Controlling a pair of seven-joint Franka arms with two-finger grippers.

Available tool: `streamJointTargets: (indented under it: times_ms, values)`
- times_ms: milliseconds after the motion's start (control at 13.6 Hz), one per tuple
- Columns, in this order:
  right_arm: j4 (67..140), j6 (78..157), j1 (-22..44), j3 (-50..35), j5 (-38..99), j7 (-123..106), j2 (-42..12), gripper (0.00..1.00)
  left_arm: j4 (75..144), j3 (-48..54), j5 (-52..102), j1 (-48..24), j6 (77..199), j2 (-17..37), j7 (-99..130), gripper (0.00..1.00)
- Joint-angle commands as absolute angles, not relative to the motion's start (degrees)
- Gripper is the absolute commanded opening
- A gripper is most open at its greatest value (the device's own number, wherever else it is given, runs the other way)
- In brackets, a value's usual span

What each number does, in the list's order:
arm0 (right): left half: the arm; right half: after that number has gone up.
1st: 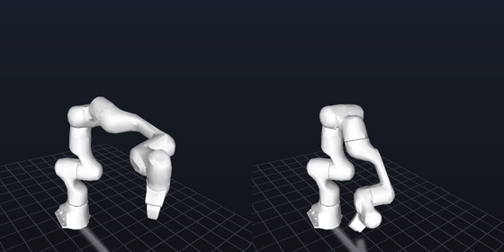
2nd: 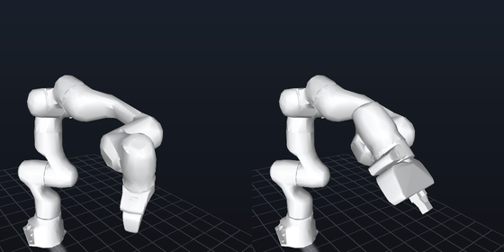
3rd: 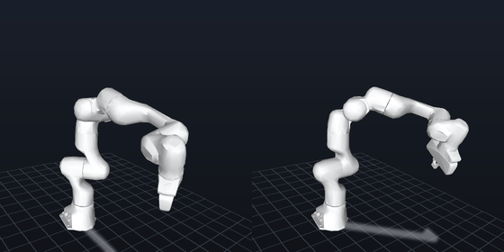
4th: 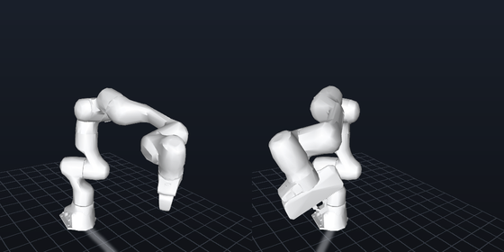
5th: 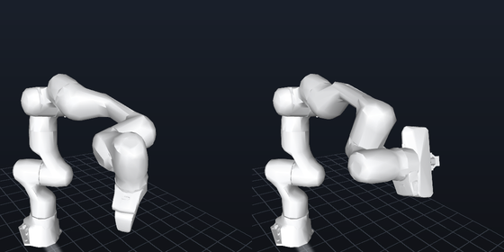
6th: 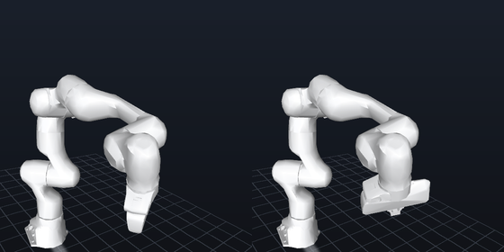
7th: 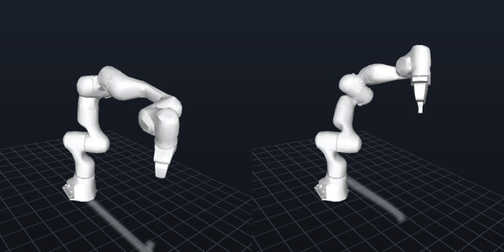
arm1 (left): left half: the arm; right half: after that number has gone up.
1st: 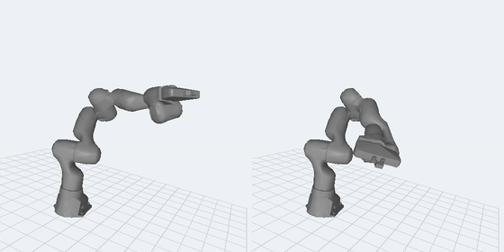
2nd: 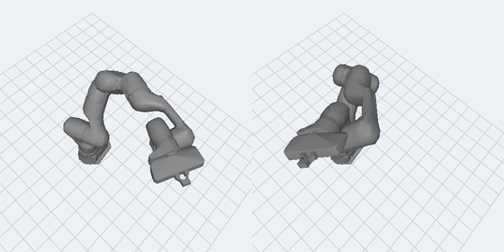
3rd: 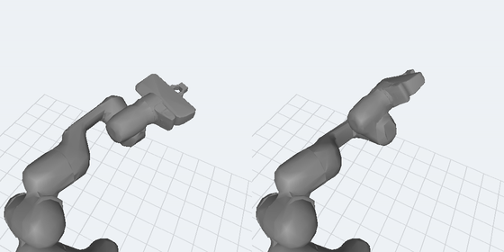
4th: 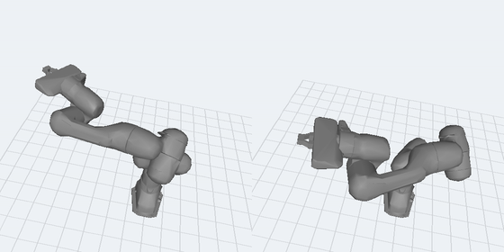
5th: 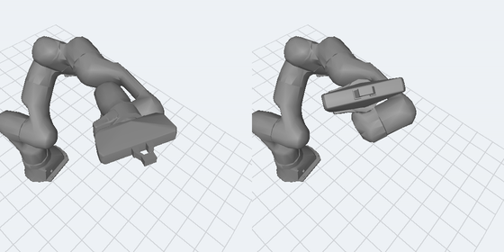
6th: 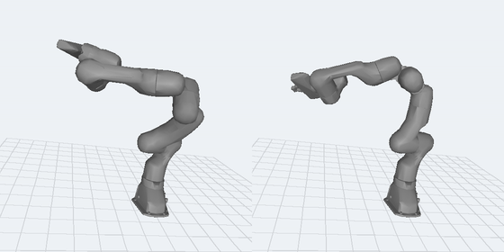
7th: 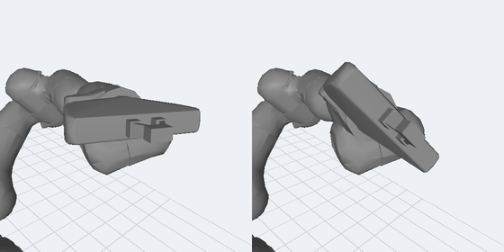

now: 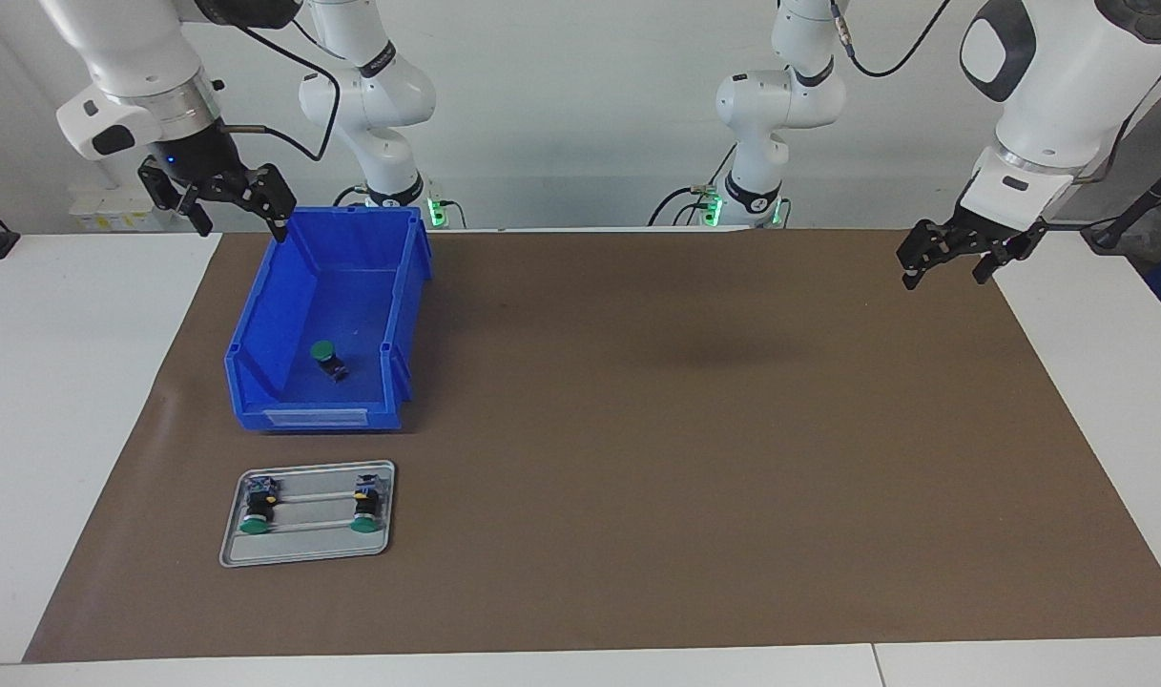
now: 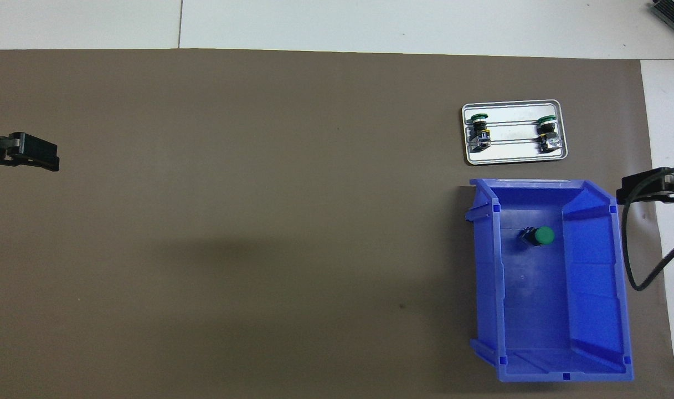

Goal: Place and press button with both arms

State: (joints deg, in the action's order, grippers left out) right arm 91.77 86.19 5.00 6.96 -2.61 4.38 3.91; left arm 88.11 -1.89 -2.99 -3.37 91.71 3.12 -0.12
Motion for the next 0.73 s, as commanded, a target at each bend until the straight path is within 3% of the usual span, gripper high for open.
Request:
streamJointTargets:
  times_ms: [0, 660]
  values:
    - [90.70, 85.26, 3.70, 6.16, -2.46, 4.04, 3.08, 1.00, 90.09, -1.76, -3.96, -3.25, 92.64, 1.49, 0.44, 1.00]
    - [90.53, 83.67, 4.13, 4.83, -2.81, 4.13, 3.43, 1.00, 90.09, -1.76, -3.96, -3.25, 92.64, 1.49, 0.44, 1.00]
